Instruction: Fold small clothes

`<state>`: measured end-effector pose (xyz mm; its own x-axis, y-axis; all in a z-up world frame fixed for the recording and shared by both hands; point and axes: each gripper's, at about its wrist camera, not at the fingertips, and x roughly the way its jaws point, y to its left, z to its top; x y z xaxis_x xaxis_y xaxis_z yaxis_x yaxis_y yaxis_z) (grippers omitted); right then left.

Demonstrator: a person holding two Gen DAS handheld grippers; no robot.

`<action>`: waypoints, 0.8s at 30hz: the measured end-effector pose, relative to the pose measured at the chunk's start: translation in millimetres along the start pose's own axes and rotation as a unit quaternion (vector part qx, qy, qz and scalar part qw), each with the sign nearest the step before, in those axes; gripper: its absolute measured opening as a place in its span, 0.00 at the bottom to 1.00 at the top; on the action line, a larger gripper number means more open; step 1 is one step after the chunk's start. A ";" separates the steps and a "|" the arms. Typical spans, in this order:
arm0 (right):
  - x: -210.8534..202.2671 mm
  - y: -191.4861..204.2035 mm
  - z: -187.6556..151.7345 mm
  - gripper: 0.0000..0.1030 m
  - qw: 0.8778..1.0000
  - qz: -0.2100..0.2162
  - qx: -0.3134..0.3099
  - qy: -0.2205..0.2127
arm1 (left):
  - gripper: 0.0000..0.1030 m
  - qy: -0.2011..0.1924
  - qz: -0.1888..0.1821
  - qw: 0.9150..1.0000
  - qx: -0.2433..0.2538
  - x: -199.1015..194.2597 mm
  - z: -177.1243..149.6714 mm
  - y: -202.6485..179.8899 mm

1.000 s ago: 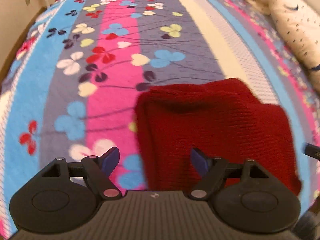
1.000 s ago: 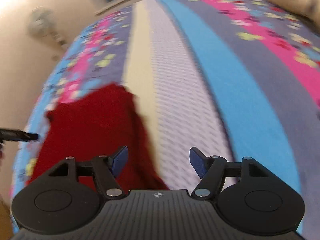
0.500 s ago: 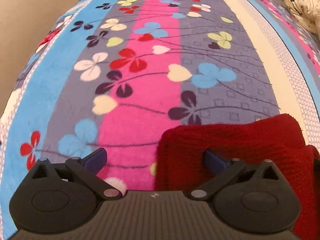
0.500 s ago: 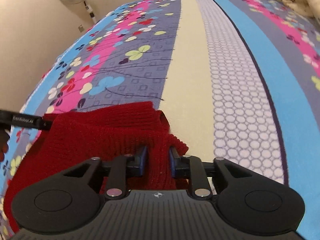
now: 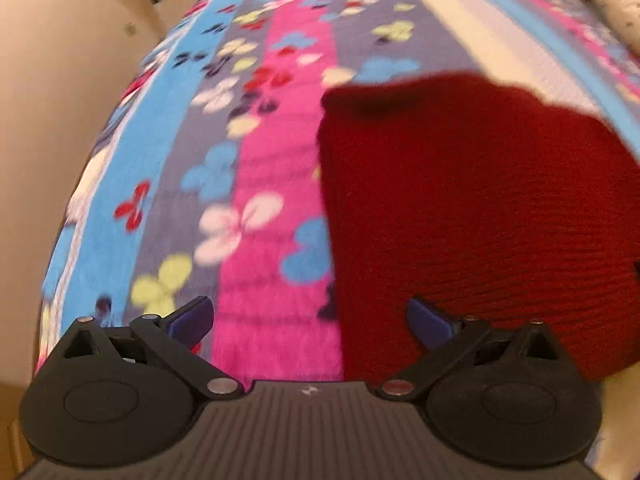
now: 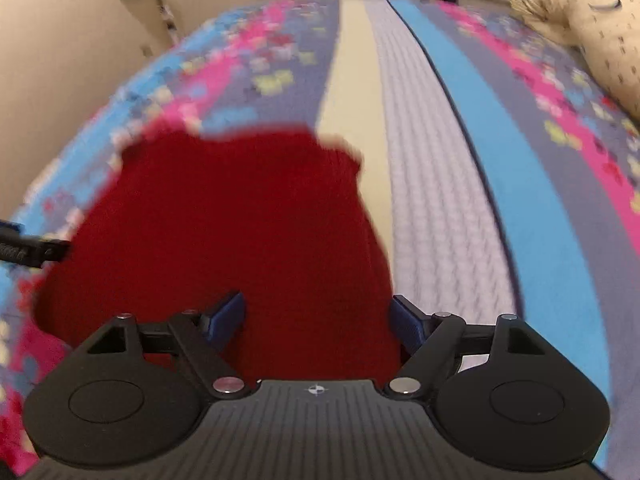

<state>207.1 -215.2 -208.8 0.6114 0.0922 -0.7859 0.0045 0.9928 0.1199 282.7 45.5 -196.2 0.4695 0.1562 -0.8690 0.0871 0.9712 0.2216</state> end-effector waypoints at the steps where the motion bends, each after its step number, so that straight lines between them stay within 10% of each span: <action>1: 5.8 1.0 -6.1 0.88 1.000 -0.009 0.001 -0.007 | 1.00 -0.002 0.005 1.000 -0.011 -4.8 -1.6 1.1; 14: -163.6 54.2 -34.8 0.99 0.996 -0.029 -0.034 -0.078 | 1.00 -0.076 -0.052 0.995 -0.032 -177.1 -78.8 5.7; 24: -217.2 74.5 -95.0 0.99 0.993 -0.064 -0.030 -0.090 | 1.00 -0.076 -0.081 0.993 -0.051 -217.4 -128.0 2.2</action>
<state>-0.6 -153.9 -86.8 0.7401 -0.0441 -0.6711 0.0467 0.9988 -0.0140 68.3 36.6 -63.4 0.5838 -0.0240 -0.8116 0.0860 0.9958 0.0325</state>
